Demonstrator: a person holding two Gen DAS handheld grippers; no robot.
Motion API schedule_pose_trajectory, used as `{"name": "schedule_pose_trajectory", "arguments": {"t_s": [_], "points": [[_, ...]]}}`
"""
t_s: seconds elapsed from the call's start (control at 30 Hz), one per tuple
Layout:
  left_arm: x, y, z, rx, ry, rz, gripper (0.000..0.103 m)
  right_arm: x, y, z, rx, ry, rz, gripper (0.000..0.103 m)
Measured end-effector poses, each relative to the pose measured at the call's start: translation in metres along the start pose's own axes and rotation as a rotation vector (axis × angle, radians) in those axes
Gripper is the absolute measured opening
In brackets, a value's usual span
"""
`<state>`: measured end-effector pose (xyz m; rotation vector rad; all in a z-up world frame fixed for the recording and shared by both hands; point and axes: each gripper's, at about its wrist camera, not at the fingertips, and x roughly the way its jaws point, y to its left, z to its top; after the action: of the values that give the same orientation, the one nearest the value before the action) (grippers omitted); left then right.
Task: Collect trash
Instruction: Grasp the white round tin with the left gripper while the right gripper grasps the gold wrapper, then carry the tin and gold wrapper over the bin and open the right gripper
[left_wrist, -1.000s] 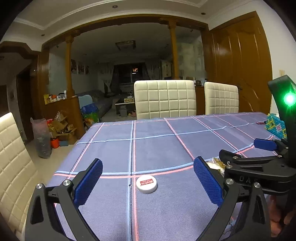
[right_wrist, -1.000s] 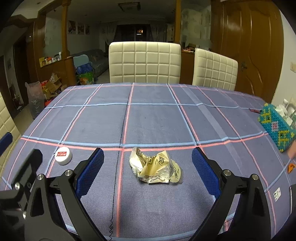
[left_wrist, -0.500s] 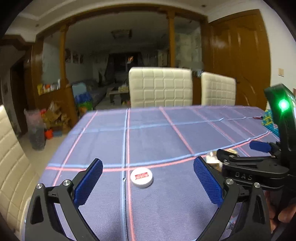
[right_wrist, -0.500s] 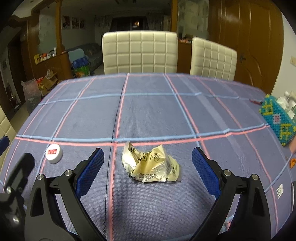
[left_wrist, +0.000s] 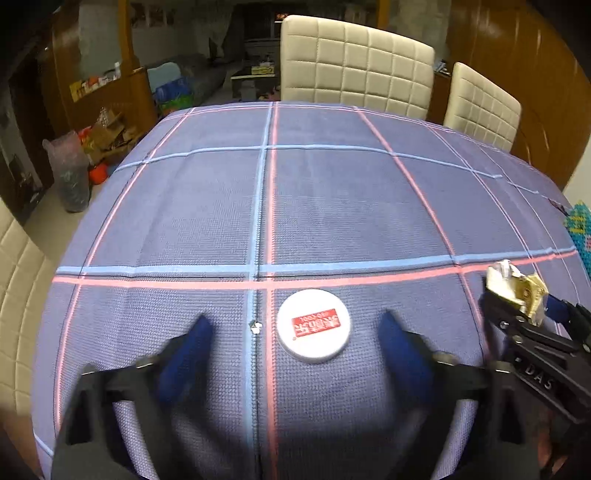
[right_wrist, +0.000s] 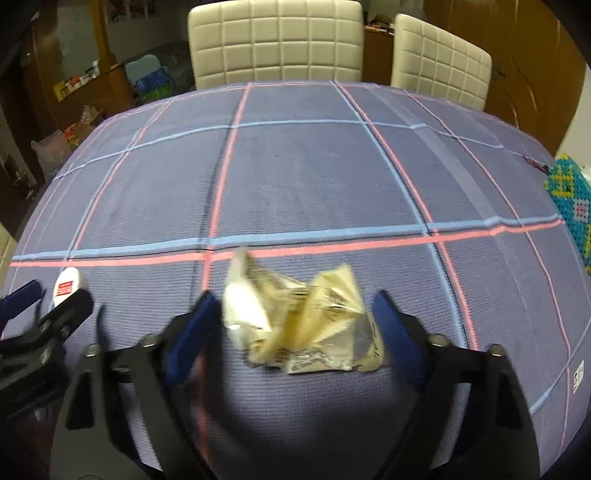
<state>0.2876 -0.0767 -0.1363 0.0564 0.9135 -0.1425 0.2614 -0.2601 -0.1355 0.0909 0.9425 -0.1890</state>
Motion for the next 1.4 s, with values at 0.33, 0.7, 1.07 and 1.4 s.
{"name": "schedule_pose_trajectory", "arguments": {"t_s": [0.33, 0.7, 1.07, 1.4], "points": [[-0.016, -0.001, -0.009, 0.028, -0.053, -0.023, 0.039, -0.026, 0.024, -0.009, -0.085, -0.085, 0.014, 0.045], [-0.069, 0.004, -0.027, 0.083, -0.159, -0.027, 0.039, -0.057, 0.038, -0.021, -0.16, -0.174, 0.072, 0.038], [-0.123, 0.043, -0.052, 0.079, -0.246, 0.026, 0.039, -0.096, 0.082, -0.045, -0.283, -0.263, 0.224, 0.037], [-0.159, 0.11, -0.076, 0.027, -0.301, 0.151, 0.039, -0.131, 0.162, -0.074, -0.428, -0.281, 0.316, 0.037]]}}
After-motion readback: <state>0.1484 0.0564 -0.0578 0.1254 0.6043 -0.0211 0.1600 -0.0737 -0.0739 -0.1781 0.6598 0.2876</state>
